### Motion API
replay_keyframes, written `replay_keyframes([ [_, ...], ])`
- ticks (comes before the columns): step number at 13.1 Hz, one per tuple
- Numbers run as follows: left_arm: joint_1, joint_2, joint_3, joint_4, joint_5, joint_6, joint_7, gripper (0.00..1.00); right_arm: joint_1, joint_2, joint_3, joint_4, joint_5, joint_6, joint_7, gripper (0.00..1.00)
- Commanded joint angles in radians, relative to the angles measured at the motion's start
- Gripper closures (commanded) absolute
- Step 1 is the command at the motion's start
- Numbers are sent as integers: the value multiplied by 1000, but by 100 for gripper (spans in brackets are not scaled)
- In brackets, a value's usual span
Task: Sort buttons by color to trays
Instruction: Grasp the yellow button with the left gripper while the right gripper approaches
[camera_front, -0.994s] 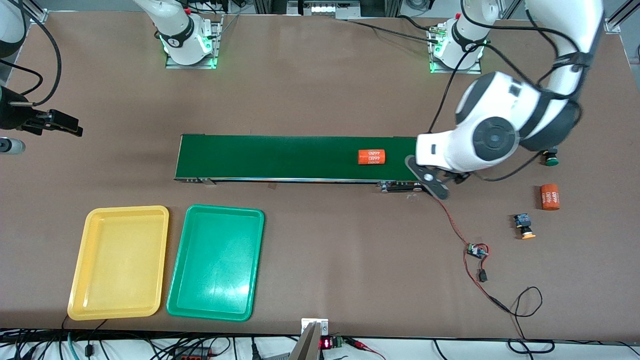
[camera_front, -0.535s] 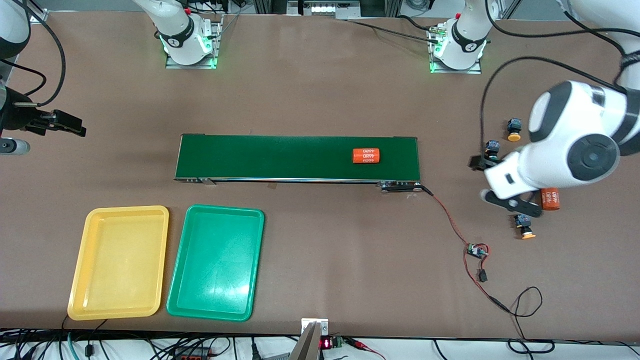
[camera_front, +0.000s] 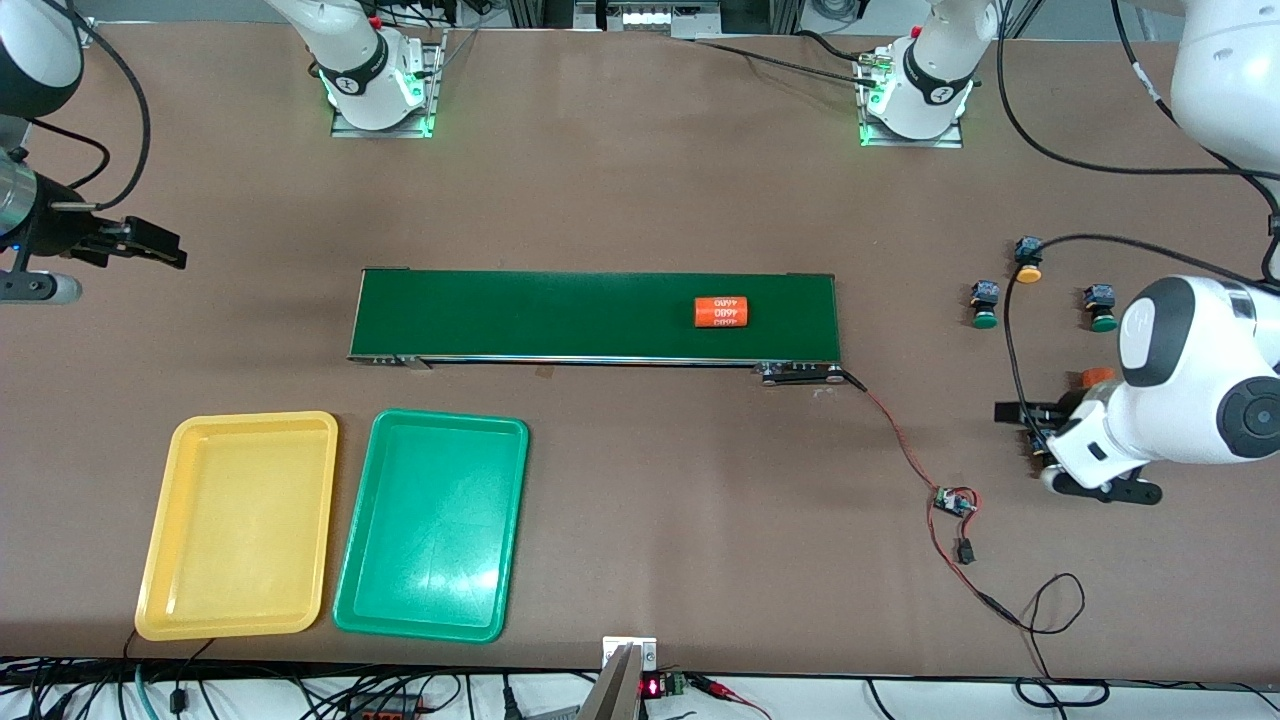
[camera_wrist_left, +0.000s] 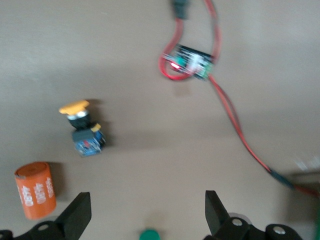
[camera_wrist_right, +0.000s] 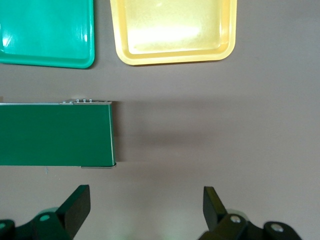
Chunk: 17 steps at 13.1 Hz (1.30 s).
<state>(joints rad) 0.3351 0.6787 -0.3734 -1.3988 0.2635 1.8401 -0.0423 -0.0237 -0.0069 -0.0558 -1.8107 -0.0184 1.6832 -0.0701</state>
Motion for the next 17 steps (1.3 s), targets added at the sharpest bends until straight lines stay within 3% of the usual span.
replay_keyframes([
  [1,7,-7,63,-110,22,181,-62,0,45,-111,4,-137,8,50,67,0],
  [5,85,7,88,-273,29,506,-30,0,191,-120,13,-156,5,50,252,0],
  [7,102,44,90,-289,28,596,2,1,229,-117,33,-179,3,81,314,0],
  [9,117,64,90,-292,29,599,9,29,246,-113,34,-196,3,108,316,0],
  [12,120,78,88,-290,28,590,18,61,245,-107,34,-196,3,116,316,0],
  [14,120,53,77,-290,29,533,22,73,246,-96,34,-196,3,122,316,0],
  [15,119,14,67,-289,28,436,33,73,255,-94,36,-196,3,122,316,0],
  [17,122,-77,-33,-287,14,252,18,74,269,-90,36,-197,3,124,316,0],
])
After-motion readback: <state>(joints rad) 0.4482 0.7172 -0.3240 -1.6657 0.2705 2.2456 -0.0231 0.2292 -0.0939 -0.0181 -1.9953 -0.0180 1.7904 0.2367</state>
